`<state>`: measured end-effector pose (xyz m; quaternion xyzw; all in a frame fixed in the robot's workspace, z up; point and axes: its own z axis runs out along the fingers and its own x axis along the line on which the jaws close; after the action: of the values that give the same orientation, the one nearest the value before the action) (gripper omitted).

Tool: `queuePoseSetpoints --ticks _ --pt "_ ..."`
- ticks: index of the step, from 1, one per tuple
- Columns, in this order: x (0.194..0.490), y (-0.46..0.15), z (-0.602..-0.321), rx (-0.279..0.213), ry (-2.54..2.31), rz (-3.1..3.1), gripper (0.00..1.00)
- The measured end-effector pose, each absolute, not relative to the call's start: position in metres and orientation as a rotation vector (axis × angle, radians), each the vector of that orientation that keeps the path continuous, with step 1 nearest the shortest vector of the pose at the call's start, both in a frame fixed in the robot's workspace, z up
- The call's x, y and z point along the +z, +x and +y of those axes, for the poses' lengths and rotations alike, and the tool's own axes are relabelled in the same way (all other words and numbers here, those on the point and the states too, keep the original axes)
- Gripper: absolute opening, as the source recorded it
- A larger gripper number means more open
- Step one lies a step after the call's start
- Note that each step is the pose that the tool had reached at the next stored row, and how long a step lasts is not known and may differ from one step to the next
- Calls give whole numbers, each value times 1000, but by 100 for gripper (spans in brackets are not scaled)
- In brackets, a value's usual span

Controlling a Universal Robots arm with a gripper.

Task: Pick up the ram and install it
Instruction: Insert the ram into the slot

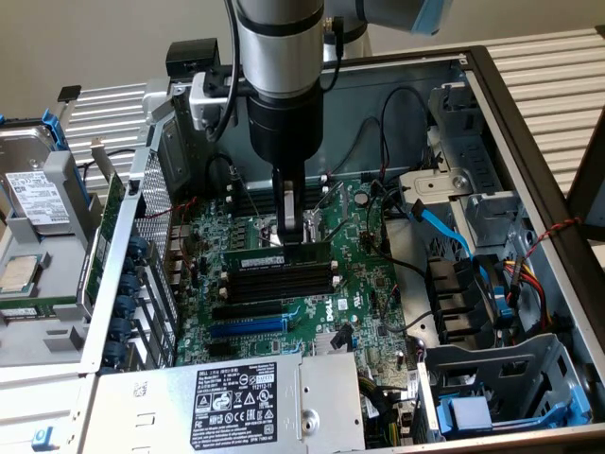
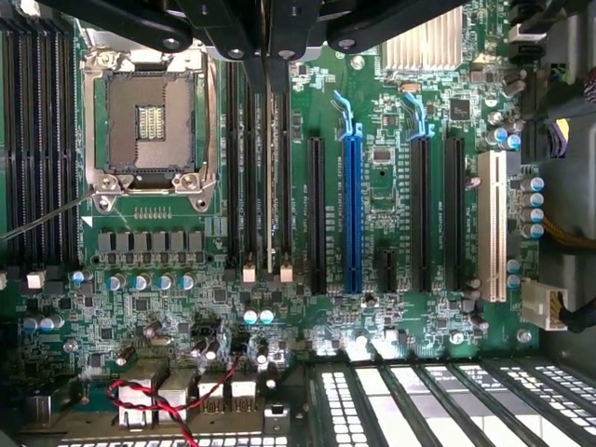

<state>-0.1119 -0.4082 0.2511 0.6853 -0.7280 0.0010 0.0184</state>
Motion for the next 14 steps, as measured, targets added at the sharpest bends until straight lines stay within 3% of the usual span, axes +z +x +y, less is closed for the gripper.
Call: queuePoseSetpoints --ticks 14 --pt "246 -112 -410 3 2128 -2261 12"
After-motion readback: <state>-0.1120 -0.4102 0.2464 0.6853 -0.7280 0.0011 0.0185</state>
